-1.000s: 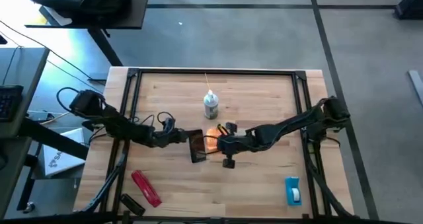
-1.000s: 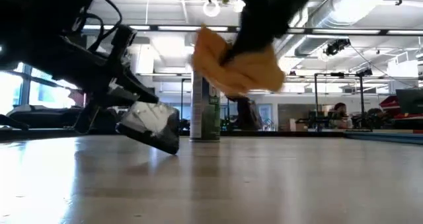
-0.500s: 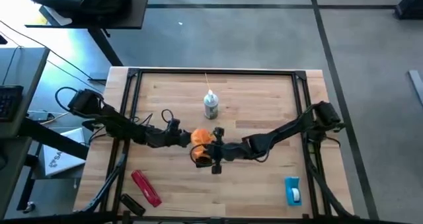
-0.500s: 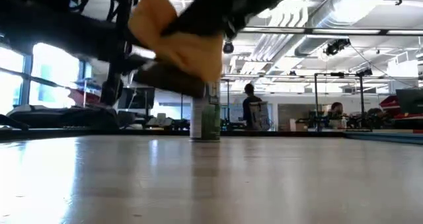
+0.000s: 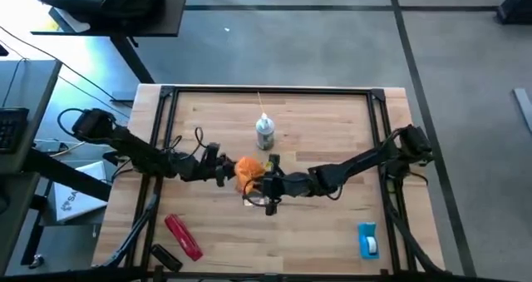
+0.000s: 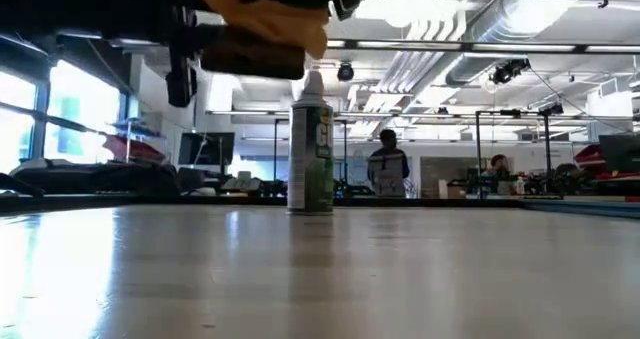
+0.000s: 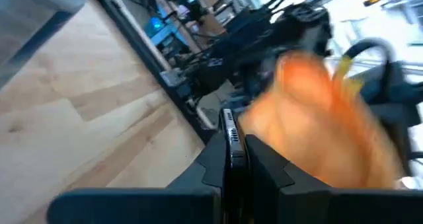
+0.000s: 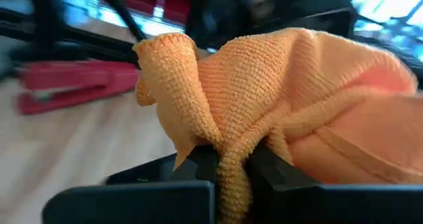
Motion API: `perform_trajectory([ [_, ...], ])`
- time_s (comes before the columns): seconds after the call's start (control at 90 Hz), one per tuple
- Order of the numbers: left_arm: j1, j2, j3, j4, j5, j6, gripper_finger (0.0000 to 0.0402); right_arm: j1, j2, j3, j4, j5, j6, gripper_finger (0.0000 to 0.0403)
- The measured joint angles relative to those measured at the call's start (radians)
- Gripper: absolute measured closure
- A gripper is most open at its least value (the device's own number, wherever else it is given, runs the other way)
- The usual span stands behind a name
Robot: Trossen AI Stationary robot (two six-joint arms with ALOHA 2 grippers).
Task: Apply microfiber cloth
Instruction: Wipe the front and back of the black cellphone using the orange microfiber cloth
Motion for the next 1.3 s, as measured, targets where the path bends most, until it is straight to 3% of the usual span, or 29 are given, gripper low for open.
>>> perform_trajectory([
  [0.167,0.014,-0.067,-0.048,0.018,-0.005,-0.028,0.0389,0.019,0.006,0.008,-0.007,-0.065,-0.024,0.0394],
  [0.411,0.017,-0.084,-0.061,0.030,-0.004,-0.036,0.0389,-0.020,-0.001,0.100,-0.064,0.051,-0.161,0.0394],
  [0.611,0.012,-0.084,-0.061,0.041,0.024,-0.024,0.0389,-0.045,-0.015,0.209,-0.224,0.126,-0.237,0.0394],
  [0.822,0.012,-0.137,-0.064,0.015,0.055,0.055,0.0389,-0.029,-0.019,0.249,-0.368,0.068,-0.109,0.0394],
  [1.044,0.033,-0.183,-0.064,0.030,0.057,0.165,0.0389,0.004,0.010,0.240,-0.378,-0.066,-0.039,0.0394],
  [1.178,0.044,-0.183,-0.061,0.034,0.078,0.198,0.0389,-0.003,0.013,0.239,-0.324,-0.061,-0.071,0.0394],
  [1.3,0.033,-0.180,-0.061,0.021,0.073,0.231,0.0389,-0.037,0.013,0.261,-0.286,0.006,-0.134,0.0394],
])
